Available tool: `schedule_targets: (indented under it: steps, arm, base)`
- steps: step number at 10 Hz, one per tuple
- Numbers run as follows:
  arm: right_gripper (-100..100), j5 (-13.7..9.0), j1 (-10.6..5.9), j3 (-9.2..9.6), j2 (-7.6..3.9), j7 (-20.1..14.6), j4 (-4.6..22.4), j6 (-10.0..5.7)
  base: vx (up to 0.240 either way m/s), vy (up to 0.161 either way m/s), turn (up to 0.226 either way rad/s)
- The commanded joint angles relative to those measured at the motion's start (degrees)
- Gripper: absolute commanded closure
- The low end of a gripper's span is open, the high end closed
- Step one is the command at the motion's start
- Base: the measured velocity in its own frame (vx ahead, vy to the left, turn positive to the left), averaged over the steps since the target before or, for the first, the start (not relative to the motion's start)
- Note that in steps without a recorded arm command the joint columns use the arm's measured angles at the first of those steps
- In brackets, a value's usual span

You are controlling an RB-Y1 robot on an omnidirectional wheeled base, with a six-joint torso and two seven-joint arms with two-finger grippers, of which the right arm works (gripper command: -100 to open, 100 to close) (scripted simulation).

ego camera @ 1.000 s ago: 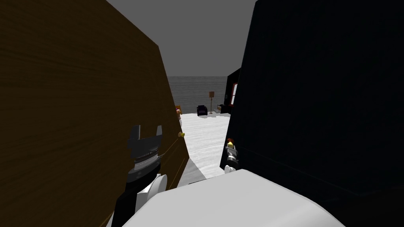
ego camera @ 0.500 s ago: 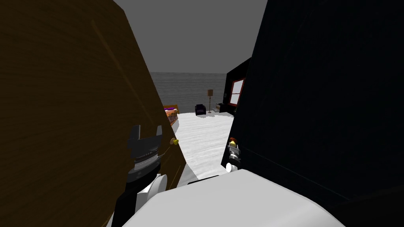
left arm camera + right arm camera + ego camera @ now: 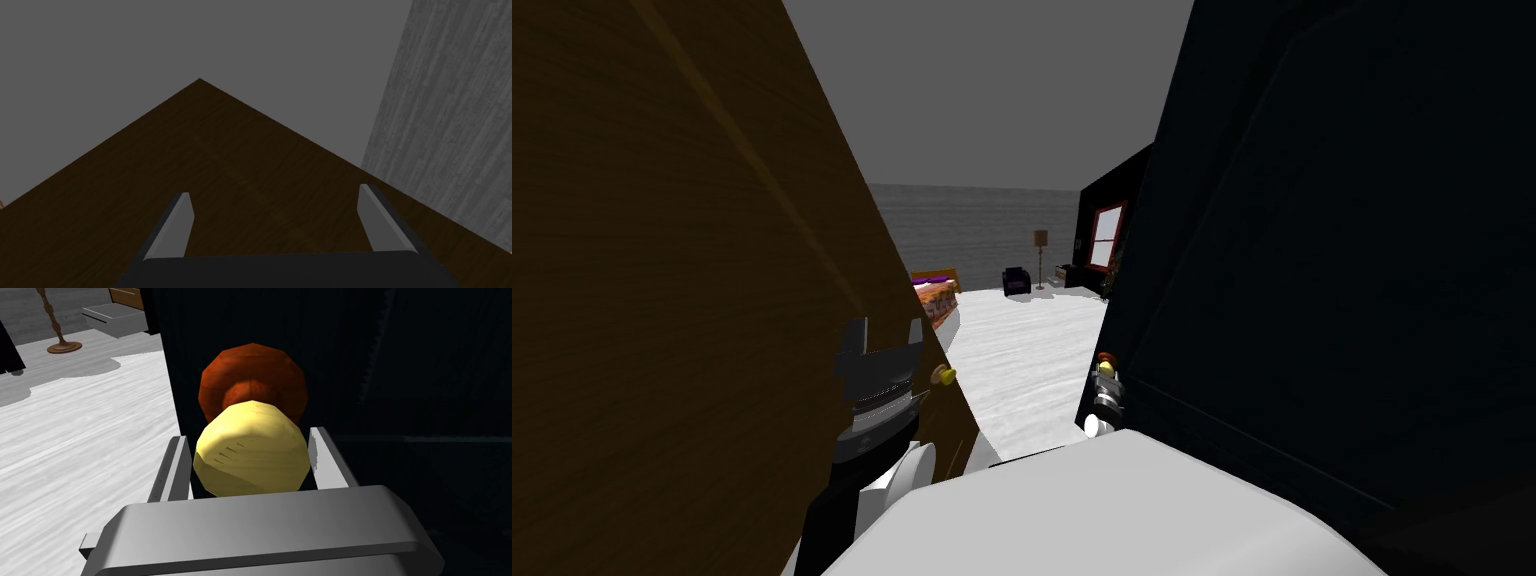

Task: Push the door open

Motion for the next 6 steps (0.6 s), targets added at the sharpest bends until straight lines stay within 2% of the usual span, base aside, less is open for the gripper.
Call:
schedule_targets:
  steps: [1,2,3,6]
  arm:
    - [100,-0.66,-0.27,-1.33,0.83,0.30,0.40,-1.12]
    - [100,-0.36,-0.32,-0.69,0.55,0.18,0.41,-0.51]
    - [100,-1.15,-0.35,-1.85,-0.99,0.40,0.40,-0.96]
    - [100,-2.29,-0.23,-3.42,-2.24,0.74,0.39,-1.25]
  base:
    - [0.190,-0.001,-0.107]
    - [0.080,0.001,-0.026]
    - [0.128,-0.010,-0.013]
    - [0.203,-0.055,-0.057]
